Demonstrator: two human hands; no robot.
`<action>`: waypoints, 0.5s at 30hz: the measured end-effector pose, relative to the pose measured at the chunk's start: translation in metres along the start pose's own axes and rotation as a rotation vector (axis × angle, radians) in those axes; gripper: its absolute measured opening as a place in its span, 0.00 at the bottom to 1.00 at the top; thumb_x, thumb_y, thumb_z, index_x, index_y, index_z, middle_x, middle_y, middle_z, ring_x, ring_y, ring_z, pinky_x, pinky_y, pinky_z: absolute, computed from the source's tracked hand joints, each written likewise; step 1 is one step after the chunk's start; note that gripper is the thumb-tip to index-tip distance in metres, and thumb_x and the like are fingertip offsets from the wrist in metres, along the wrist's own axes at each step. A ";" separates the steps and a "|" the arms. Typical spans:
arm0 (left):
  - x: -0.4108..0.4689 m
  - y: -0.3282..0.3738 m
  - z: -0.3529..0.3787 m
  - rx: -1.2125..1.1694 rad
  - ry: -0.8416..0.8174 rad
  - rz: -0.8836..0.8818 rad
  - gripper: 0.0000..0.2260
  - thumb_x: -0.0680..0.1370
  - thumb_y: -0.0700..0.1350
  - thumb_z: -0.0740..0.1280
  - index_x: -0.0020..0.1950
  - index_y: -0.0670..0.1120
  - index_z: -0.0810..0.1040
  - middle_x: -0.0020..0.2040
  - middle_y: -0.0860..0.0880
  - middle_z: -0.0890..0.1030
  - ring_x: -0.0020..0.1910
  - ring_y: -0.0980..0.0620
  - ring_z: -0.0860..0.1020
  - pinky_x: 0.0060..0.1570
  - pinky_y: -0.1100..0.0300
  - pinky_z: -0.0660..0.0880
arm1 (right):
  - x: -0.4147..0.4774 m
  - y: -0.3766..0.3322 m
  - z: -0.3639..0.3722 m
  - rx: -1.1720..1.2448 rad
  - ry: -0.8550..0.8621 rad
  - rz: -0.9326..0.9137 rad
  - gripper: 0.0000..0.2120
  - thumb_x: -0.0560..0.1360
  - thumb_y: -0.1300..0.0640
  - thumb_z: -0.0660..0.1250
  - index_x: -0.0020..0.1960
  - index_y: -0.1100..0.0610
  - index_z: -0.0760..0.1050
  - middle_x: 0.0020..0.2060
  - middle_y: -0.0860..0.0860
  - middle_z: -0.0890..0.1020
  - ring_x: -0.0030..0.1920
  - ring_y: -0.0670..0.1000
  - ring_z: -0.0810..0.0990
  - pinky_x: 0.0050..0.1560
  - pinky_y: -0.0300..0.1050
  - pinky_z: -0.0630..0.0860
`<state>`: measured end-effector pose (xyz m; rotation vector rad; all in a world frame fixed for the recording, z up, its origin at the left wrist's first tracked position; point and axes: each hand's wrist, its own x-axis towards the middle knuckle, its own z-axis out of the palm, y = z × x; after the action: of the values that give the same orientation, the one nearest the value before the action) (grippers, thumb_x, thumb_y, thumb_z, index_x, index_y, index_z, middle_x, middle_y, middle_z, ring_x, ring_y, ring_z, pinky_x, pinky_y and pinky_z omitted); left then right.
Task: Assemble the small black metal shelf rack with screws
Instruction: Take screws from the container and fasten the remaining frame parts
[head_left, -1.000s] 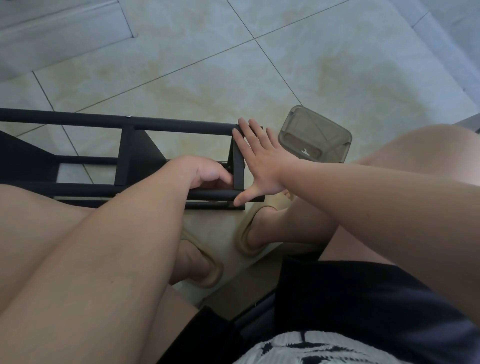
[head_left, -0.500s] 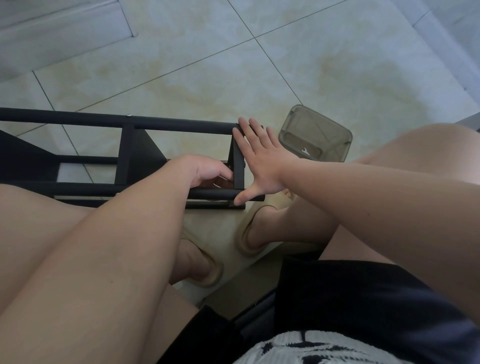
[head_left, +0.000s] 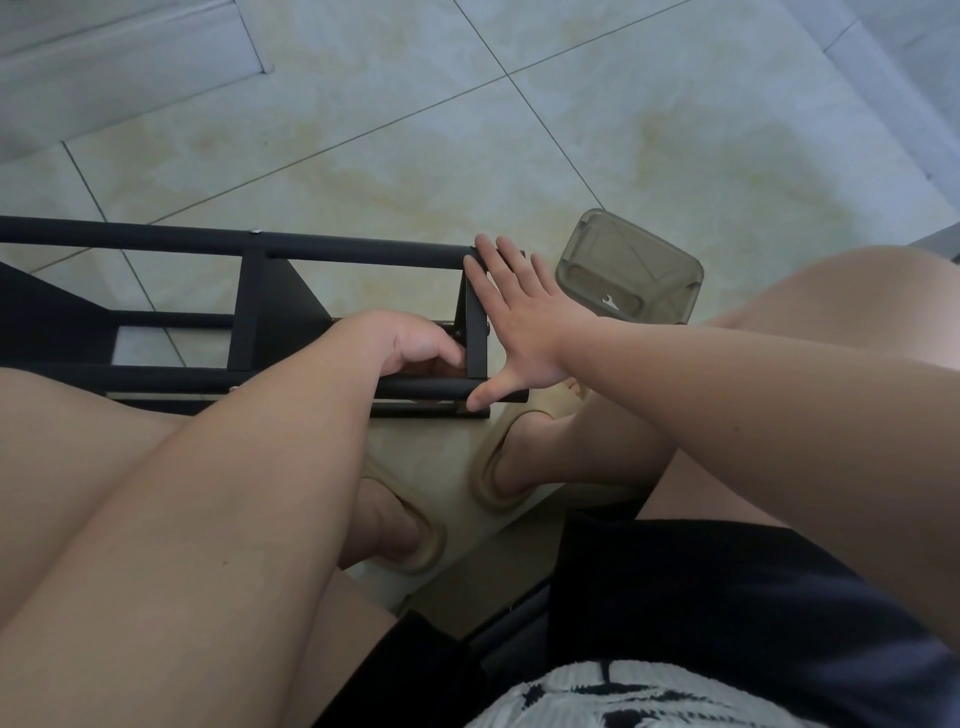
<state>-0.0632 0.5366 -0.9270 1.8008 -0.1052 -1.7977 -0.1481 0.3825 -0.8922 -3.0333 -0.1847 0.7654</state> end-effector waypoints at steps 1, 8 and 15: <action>0.000 0.000 0.000 0.001 0.005 0.007 0.16 0.78 0.38 0.64 0.64 0.38 0.79 0.52 0.38 0.79 0.50 0.42 0.76 0.52 0.51 0.73 | 0.000 0.000 0.000 -0.001 0.000 0.000 0.74 0.54 0.13 0.52 0.80 0.60 0.29 0.79 0.59 0.30 0.78 0.62 0.29 0.78 0.62 0.35; 0.002 -0.003 -0.002 -0.011 -0.012 0.046 0.17 0.78 0.35 0.62 0.66 0.36 0.78 0.64 0.31 0.77 0.54 0.40 0.77 0.66 0.43 0.71 | 0.000 0.000 0.000 0.002 0.004 -0.001 0.74 0.54 0.13 0.53 0.80 0.60 0.29 0.79 0.59 0.30 0.78 0.62 0.29 0.78 0.62 0.35; 0.007 -0.004 -0.004 -0.056 -0.031 0.025 0.10 0.79 0.40 0.63 0.54 0.42 0.82 0.46 0.43 0.83 0.49 0.43 0.78 0.57 0.51 0.74 | 0.000 0.000 0.000 0.000 0.009 0.000 0.74 0.54 0.13 0.52 0.80 0.60 0.30 0.79 0.59 0.30 0.78 0.62 0.29 0.77 0.61 0.34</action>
<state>-0.0605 0.5386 -0.9353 1.7259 -0.0879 -1.7939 -0.1482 0.3823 -0.8926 -3.0360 -0.1845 0.7518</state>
